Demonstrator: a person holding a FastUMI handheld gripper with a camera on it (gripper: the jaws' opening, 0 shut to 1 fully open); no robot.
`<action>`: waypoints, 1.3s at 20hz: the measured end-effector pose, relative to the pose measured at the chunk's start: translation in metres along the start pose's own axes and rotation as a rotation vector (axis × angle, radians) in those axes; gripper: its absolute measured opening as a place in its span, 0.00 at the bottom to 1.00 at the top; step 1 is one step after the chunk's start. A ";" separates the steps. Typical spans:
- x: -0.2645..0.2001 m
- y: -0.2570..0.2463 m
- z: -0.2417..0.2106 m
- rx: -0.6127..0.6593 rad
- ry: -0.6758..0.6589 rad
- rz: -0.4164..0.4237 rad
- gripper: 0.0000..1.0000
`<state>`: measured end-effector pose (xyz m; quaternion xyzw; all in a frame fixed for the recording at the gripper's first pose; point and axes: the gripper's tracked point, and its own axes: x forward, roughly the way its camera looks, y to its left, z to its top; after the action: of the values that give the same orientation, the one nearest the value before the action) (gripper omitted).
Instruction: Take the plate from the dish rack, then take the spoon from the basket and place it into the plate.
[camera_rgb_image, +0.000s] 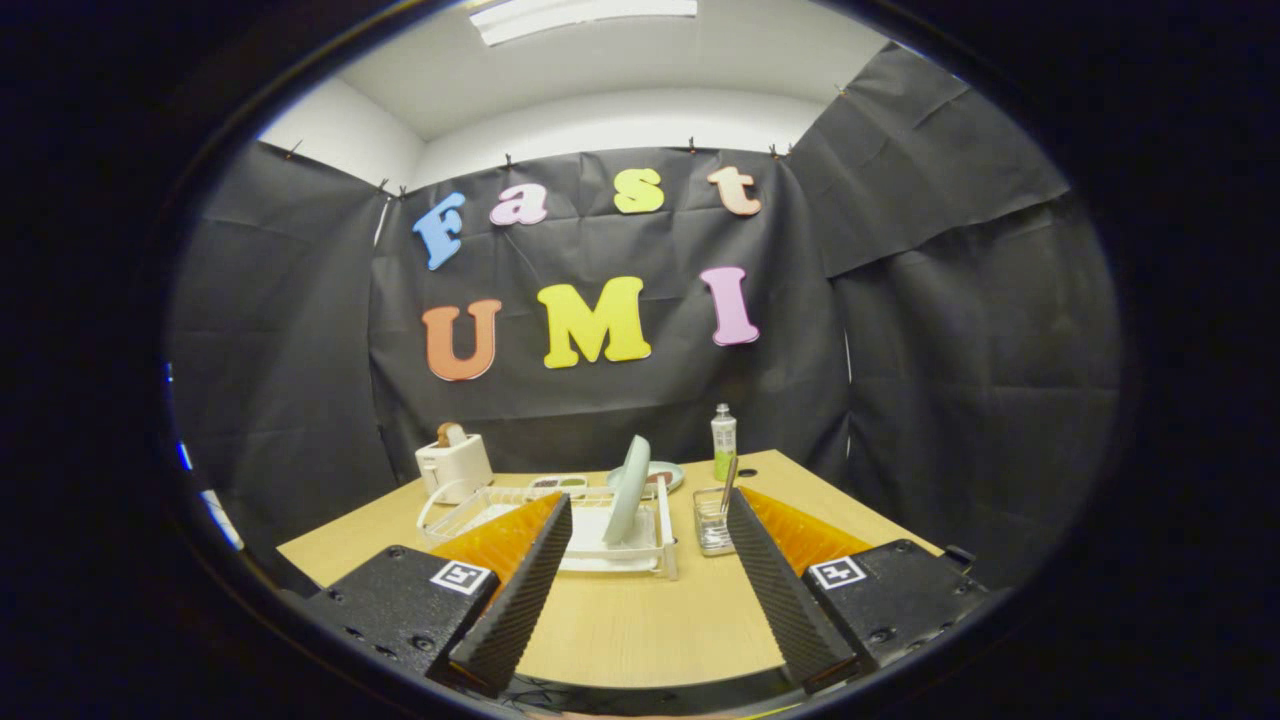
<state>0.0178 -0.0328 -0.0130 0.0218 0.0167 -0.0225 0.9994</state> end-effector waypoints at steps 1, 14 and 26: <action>0.001 0.002 0.000 0.002 0.003 0.008 1.00; 0.099 -0.005 0.007 -0.089 0.166 0.010 1.00; 0.231 0.000 0.043 -0.143 0.520 0.004 0.98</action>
<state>0.2498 -0.0445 0.0220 -0.0437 0.2744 -0.0128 0.9605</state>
